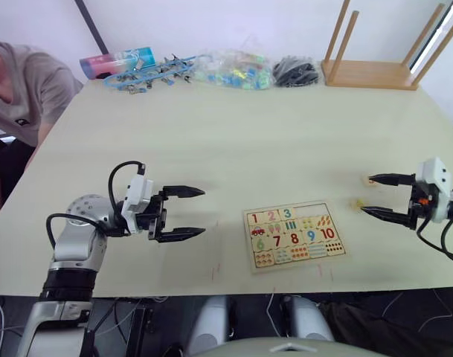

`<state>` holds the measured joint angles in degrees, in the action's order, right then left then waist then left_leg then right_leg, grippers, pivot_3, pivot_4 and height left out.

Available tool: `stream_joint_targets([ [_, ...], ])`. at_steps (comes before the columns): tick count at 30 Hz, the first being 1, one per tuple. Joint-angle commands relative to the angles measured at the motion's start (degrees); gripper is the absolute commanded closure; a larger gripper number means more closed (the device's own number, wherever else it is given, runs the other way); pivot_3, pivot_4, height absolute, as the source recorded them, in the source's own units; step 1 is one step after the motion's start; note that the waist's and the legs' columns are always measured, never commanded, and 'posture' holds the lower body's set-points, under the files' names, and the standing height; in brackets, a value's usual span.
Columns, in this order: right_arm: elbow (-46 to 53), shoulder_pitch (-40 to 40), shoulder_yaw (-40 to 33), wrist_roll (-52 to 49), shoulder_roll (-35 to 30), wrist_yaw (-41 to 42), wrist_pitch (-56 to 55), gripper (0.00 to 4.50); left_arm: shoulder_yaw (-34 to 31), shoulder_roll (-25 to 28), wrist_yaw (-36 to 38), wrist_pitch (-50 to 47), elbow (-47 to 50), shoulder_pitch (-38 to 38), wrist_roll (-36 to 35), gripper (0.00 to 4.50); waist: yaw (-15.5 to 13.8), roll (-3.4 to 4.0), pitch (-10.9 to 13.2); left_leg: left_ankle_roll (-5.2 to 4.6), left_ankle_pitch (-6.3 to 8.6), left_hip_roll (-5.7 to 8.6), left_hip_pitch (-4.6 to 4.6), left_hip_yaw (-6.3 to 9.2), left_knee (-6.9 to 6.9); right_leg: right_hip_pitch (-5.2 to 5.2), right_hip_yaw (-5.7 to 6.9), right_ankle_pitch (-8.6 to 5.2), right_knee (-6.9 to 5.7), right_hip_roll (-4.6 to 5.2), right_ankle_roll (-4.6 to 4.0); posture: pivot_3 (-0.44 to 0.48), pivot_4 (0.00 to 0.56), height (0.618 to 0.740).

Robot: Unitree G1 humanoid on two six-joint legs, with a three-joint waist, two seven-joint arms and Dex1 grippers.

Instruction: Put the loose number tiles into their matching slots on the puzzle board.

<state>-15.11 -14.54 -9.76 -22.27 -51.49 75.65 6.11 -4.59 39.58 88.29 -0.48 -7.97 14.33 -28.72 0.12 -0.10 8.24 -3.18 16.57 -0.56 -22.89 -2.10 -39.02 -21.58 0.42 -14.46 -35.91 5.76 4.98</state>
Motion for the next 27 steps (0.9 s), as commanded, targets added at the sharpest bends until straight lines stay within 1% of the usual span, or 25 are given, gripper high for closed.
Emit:
stream_joint_targets([
  [1,-2.2,-0.6,-1.1,0.4,1.0,-2.8,0.8,0.0,-1.0,0.3,0.6,1.5,0.6,0.7,-0.9,0.07,-0.6,0.0,0.0,0.0,0.0,0.02,-0.03,-0.01,-0.01,-0.01,0.01,0.0,0.02,0.0,0.0,0.0,0.15,0.74],
  [3,-2.8,-0.5,-1.5,0.4,1.7,-3.6,-0.1,0.0,-1.0,0.4,0.7,1.6,0.4,0.9,-1.0,0.07,-0.8,-0.01,0.0,0.0,0.0,0.03,-0.03,-0.07,-0.05,0.0,0.01,0.0,0.02,0.0,0.01,0.0,0.15,0.74],
  [6,-1.5,1.9,-1.7,1.0,2.2,-4.9,-0.5,0.0,-1.0,0.4,1.0,1.7,0.2,0.9,-1.3,0.07,-0.8,-0.01,0.0,-0.01,0.0,0.04,-0.04,-0.11,-0.1,0.0,0.0,0.01,0.01,-0.01,0.02,0.0,0.15,0.74],
  [13,3.2,6.8,-4.5,1.5,5.1,-14.1,0.1,0.0,-0.5,0.0,1.3,2.0,0.1,0.8,-1.3,0.07,-0.7,-0.01,0.0,0.0,-0.01,0.02,0.0,-0.08,-0.15,0.02,-0.01,0.01,-0.1,-0.11,0.03,0.0,0.15,0.74],
  [20,9.7,11.9,-5.5,0.9,9.8,-23.3,5.0,0.0,-0.2,-0.1,2.6,2.9,-1.8,1.6,-1.2,0.07,-0.8,-0.02,0.0,0.0,-0.01,-0.02,0.01,-0.07,-0.15,0.02,-0.04,0.01,-0.1,-0.19,0.02,0.0,0.15,0.74],
  [24,13.4,13.9,-6.2,1.6,13.3,-30.6,8.8,0.0,0.0,-0.2,3.2,3.6,-2.9,2.1,-1.1,0.07,-0.8,-0.03,0.0,0.0,0.0,-0.03,0.01,-0.06,-0.15,0.02,-0.06,0.0,-0.1,-0.22,0.02,0.0,0.15,0.74],
  [27,15.3,15.1,-6.2,1.6,14.8,-33.2,10.6,0.0,0.1,-0.3,3.3,3.8,-3.1,2.1,-1.2,0.07,-0.9,-0.02,0.0,0.0,0.0,-0.03,0.0,-0.07,-0.15,0.01,-0.08,0.0,-0.08,-0.23,0.01,0.0,0.15,0.74],
])
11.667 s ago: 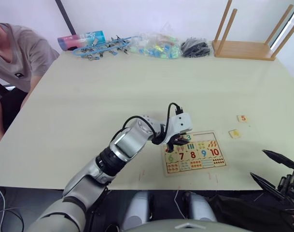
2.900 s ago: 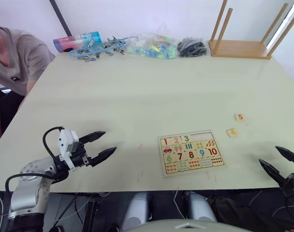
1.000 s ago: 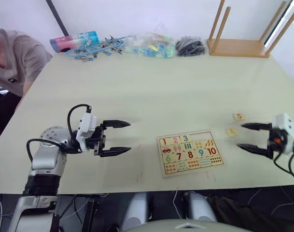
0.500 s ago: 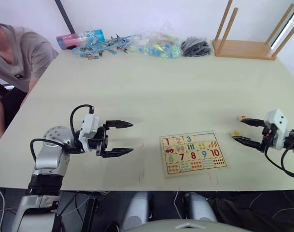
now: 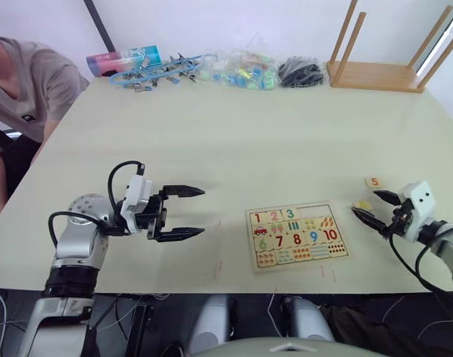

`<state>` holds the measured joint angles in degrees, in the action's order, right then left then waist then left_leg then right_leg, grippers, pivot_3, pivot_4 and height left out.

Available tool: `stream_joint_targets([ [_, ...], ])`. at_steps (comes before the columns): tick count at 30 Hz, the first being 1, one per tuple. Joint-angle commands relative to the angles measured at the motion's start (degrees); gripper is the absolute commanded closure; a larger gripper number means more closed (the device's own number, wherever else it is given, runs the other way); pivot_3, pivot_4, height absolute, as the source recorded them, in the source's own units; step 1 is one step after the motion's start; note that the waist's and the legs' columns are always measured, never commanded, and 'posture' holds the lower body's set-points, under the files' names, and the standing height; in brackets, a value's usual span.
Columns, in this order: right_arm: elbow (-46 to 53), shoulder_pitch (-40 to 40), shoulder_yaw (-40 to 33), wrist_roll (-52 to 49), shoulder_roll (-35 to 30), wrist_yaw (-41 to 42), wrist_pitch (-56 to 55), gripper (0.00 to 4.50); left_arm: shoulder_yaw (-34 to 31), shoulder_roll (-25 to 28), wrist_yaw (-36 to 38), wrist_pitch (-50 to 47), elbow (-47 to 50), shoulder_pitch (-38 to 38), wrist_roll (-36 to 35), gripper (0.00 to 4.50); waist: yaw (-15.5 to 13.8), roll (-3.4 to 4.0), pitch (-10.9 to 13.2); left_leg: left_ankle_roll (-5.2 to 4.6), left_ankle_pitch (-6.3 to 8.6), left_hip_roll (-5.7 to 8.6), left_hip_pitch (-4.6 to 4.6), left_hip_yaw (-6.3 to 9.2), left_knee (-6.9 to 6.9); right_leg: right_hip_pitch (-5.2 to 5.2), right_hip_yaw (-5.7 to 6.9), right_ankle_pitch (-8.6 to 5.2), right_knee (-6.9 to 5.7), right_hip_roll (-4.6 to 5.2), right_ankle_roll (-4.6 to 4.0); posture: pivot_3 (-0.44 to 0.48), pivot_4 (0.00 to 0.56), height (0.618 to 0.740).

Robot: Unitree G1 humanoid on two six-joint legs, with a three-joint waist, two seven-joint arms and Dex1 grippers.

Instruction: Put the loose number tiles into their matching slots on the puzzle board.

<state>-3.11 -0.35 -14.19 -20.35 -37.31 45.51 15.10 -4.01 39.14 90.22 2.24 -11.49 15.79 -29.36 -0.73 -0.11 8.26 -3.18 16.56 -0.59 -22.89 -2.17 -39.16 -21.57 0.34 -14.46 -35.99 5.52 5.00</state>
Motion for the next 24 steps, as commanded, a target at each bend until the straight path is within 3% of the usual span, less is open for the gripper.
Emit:
stream_joint_targets([
  [1,4.0,1.2,-2.1,-0.7,1.2,-4.3,2.8,0.0,-0.4,0.1,1.3,1.1,0.5,0.6,-0.6,0.07,0.0,0.0,0.0,0.0,0.0,0.0,0.0,0.0,0.0,0.0,0.0,0.0,0.01,-0.01,0.0,0.0,0.15,0.74],
  [7,8.3,3.7,-2.3,-1.3,3.6,-9.0,6.4,0.0,-0.4,0.0,1.2,1.4,0.4,0.5,-0.7,0.07,0.0,-0.03,0.0,-0.02,0.01,-0.02,0.0,0.0,0.0,0.01,-0.01,0.0,0.02,-0.05,0.0,0.0,0.15,0.74],
  [9,10.2,5.1,-2.6,-1.9,5.2,-10.7,7.6,0.53,-0.3,0.0,1.3,1.4,0.4,0.5,-0.7,0.0,-0.1,-0.03,0.0,-0.01,0.01,-0.03,0.0,0.01,0.01,0.0,-0.01,-0.01,0.02,-0.06,-0.01,0.0,0.15,0.74],
  [12,12.9,7.1,-2.5,-2.1,7.1,-12.1,8.0,1.76,-0.3,0.0,1.6,1.6,0.2,0.6,-0.7,0.0,-0.1,-0.03,0.0,-0.01,0.01,-0.03,0.0,0.04,0.02,0.01,-0.01,-0.01,0.02,-0.08,-0.01,0.0,0.15,0.74],
  [14,13.9,7.8,-2.7,-2.0,8.0,-13.2,7.7,2.86,-0.1,-0.1,1.9,1.7,-0.1,0.9,-0.7,0.0,0.0,-0.03,0.0,-0.02,0.01,-0.03,0.0,0.04,0.03,0.0,-0.01,-0.01,0.02,-0.1,-0.02,0.0,0.15,0.74],
  [15,14.4,8.2,-3.0,-1.9,8.5,-13.8,7.5,2.99,0.0,-0.1,2.1,1.8,-0.2,1.0,-0.7,0.0,0.0,-0.03,0.0,-0.02,0.01,-0.03,0.0,0.04,0.03,0.0,-0.01,-0.01,0.02,-0.11,-0.02,0.0,0.15,0.74],
  [24,27.5,16.1,-3.8,-0.9,16.1,-25.5,9.3,2.99,3.5,1.0,2.3,3.8,-1.7,2.8,-2.8,0.0,0.0,-0.03,0.0,-0.02,0.02,-0.02,-0.01,0.01,0.03,-0.01,-0.05,-0.01,0.04,-0.11,-0.01,0.0,0.15,0.74],
])
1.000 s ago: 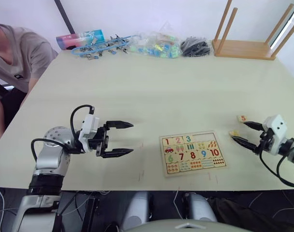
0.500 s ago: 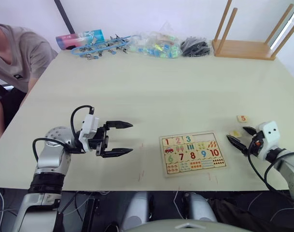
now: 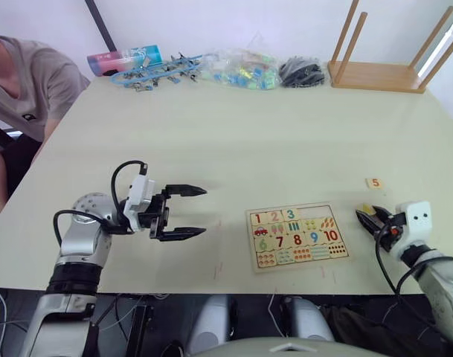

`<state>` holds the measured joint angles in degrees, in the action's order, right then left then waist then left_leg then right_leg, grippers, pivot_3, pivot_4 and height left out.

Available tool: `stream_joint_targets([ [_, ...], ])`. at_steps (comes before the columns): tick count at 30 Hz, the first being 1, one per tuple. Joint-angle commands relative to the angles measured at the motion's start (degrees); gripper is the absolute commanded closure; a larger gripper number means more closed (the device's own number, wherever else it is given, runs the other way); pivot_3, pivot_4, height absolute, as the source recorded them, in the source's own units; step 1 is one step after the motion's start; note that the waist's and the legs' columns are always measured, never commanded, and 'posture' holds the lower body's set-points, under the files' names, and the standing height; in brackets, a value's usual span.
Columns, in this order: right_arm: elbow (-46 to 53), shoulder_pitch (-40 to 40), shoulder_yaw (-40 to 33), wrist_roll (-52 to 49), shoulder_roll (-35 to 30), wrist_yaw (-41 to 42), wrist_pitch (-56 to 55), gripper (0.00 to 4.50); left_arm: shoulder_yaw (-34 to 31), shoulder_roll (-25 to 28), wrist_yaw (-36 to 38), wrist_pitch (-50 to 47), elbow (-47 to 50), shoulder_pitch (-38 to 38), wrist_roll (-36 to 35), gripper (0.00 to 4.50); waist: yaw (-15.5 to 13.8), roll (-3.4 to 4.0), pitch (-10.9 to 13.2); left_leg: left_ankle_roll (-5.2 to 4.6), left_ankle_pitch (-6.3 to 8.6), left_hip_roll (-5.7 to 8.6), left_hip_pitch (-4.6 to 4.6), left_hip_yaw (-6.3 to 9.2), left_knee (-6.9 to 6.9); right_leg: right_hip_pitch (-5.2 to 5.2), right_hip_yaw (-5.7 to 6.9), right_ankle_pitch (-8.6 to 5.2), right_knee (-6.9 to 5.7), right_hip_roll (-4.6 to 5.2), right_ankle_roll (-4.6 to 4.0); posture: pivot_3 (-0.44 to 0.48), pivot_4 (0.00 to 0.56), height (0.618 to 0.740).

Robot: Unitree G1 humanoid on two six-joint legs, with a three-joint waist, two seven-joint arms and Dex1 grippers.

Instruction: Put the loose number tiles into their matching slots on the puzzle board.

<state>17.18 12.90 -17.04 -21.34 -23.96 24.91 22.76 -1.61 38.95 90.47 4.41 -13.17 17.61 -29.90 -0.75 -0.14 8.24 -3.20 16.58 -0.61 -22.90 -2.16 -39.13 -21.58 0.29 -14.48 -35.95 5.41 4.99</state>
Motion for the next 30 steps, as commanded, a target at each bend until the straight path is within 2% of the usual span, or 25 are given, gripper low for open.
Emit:
stream_joint_targets([
  [1,9.9,4.3,-0.3,0.2,4.4,-6.7,2.6,2.99,1.8,1.6,2.0,1.9,-0.3,1.3,-2.7,0.0,0.0,0.0,0.0,0.0,0.0,-0.01,0.0,0.0,0.01,-0.01,0.0,0.0,0.0,-0.01,0.0,0.0,0.15,0.74],
  [9,22.3,12.1,3.1,0.5,12.8,-16.4,9.0,2.99,6.1,3.4,2.0,3.8,-2.3,3.7,-5.5,0.0,-0.3,-0.07,0.0,0.0,0.0,-0.05,-0.02,0.05,0.07,-0.08,-0.01,-0.03,-0.01,-0.05,-0.03,0.0,0.15,0.74],
  [20,21.4,12.5,2.7,-0.5,15.2,-19.2,11.4,2.99,9.9,4.5,2.0,6.0,-4.5,6.1,-7.2,0.0,0.0,-0.19,-0.1,0.39,-0.22,-0.02,-0.07,0.71,0.68,-0.14,0.46,-0.37,0.0,-0.35,-0.59,0.0,0.15,0.74],
  [21,21.1,12.5,2.5,-0.5,15.1,-19.0,11.3,1.97,10.0,4.6,2.0,6.0,-4.4,6.1,-7.3,0.0,0.0,-0.23,-0.1,0.39,-0.22,-0.01,-0.06,0.7,0.67,-0.13,0.45,-0.37,-0.01,-0.35,-0.59,0.0,0.15,0.74],
  [22,20.9,12.6,2.3,-0.6,15.0,-18.8,11.1,1.59,10.1,4.7,2.0,6.1,-4.3,5.9,-7.4,0.0,0.0,-0.25,-0.1,0.37,-0.21,-0.02,-0.04,0.7,0.67,-0.12,0.45,-0.37,-0.01,-0.35,-0.59,0.0,0.15,0.74],
  [25,20.9,12.9,1.5,-0.2,13.5,-16.9,8.7,0.08,9.9,5.0,2.0,6.1,-4.0,5.5,-7.7,0.0,-0.1,-0.27,-0.1,0.32,-0.18,-0.03,-0.04,0.75,0.66,-0.1,0.46,-0.37,-0.04,-0.36,-0.58,0.0,0.15,0.74],
  [30,21.6,14.4,-3.0,-1.5,8.6,-10.0,2.9,0.02,8.5,5.0,2.0,4.6,-2.0,4.6,-7.6,0.0,0.0,-0.22,-0.1,0.31,-0.18,0.0,0.0,0.7,0.57,-0.09,0.36,-0.36,-0.15,-0.35,-0.56,0.0,0.15,0.74],
])
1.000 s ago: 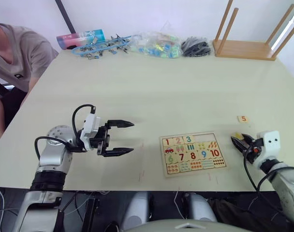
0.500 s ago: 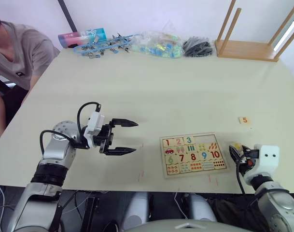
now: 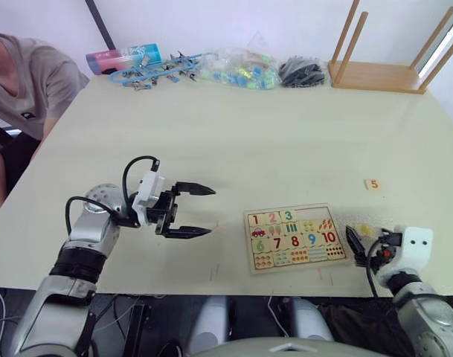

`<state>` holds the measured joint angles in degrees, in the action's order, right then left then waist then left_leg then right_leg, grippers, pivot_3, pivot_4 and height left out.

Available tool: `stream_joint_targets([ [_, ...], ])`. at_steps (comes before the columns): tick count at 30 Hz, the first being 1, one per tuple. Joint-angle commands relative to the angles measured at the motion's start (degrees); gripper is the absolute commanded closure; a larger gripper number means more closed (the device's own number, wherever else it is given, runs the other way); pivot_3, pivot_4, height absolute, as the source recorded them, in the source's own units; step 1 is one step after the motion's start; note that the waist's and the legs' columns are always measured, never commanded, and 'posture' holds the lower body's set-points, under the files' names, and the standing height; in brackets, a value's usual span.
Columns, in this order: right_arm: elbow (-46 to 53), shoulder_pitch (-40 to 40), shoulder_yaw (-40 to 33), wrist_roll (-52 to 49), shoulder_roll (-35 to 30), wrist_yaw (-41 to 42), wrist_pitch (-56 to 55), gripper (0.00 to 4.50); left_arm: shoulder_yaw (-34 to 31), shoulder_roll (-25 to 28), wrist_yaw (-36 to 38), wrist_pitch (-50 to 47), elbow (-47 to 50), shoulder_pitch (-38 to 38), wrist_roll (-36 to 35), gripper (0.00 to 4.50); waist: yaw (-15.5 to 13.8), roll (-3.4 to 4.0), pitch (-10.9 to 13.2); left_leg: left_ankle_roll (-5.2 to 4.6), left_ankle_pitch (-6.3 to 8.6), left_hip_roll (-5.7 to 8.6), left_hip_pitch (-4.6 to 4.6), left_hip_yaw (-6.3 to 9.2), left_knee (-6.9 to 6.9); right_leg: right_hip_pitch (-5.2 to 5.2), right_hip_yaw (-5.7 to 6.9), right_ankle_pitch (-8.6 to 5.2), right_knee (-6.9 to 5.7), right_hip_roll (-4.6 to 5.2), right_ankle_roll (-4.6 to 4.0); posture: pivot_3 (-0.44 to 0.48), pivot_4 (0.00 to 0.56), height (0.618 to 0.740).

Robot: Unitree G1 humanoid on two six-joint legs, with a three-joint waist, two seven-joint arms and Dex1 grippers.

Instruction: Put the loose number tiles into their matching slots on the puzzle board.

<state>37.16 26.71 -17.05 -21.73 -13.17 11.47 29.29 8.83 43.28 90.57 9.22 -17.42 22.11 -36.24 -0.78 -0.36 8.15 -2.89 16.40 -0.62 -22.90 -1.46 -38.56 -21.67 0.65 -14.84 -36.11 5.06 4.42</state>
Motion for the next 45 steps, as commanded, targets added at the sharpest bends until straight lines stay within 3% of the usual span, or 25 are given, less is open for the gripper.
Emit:
stream_joint_targets([
  [1,1.4,0.6,-3.8,-1.9,-2.8,4.6,-4.2,0.02,-2.1,0.7,1.9,-0.3,2.3,0.0,-1.2,0.0,0.1,0.0,0.0,0.0,0.0,0.0,0.04,0.0,-0.02,-0.01,-0.01,0.0,-0.08,-0.01,0.0,0.0,0.15,0.74],
  [4,-1.3,-0.4,-6.9,-4.5,-7.3,10.7,-5.5,0.02,-2.7,0.6,1.9,-1.4,3.6,-0.2,-1.0,0.0,0.2,0.0,0.0,0.01,-0.01,-0.03,0.15,0.01,-0.02,-0.01,-0.03,-0.01,-0.26,-0.04,-0.02,0.0,0.15,0.74],
  [9,-12.0,-3.5,-9.9,-8.5,-19.6,28.6,-9.8,0.02,-4.0,-0.1,1.9,-3.7,5.7,-0.6,-0.5,0.0,0.2,-0.01,0.0,0.0,-0.01,-0.02,0.21,-0.05,-0.22,0.03,-0.13,-0.01,-0.44,-0.04,-0.02,0.0,0.15,0.74],
  [19,-37.3,-15.4,-3.9,-4.9,-34.7,56.9,-25.0,0.02,-6.0,0.0,1.9,-5.9,7.9,-1.7,-0.2,0.0,0.1,-0.03,0.0,0.0,-0.01,-0.03,0.19,-0.01,-0.32,0.04,-0.11,-0.01,-0.49,-0.07,-0.02,0.0,0.15,0.74],
  [28,-59.7,-29.2,5.8,2.6,-38.5,72.2,-41.4,0.02,-7.8,0.5,1.9,-7.4,9.5,-3.0,-0.3,0.0,0.0,-0.01,0.1,0.02,-0.02,-0.04,0.15,-0.02,-0.51,0.07,-0.11,-0.01,-0.53,-0.07,-0.02,0.0,0.15,0.74],
  [36,-69.0,-38.2,9.3,4.4,-37.1,76.2,-45.3,0.02,-8.4,3.0,1.9,-6.8,9.7,-5.0,-1.9,0.0,0.2,0.07,0.1,0.04,-0.03,-0.08,0.16,-0.02,-0.56,0.06,-0.11,-0.01,-0.57,-0.09,-0.02,0.0,0.15,0.74],
  [45,-72.4,-42.8,12.7,5.8,-36.0,78.6,-48.1,0.02,-8.2,4.7,1.9,-4.7,7.8,-5.8,-2.7,0.0,0.1,0.09,0.1,0.06,-0.04,-0.09,0.15,-0.03,-0.59,0.06,-0.11,-0.01,-0.58,-0.05,-0.02,0.0,0.15,0.74],
])
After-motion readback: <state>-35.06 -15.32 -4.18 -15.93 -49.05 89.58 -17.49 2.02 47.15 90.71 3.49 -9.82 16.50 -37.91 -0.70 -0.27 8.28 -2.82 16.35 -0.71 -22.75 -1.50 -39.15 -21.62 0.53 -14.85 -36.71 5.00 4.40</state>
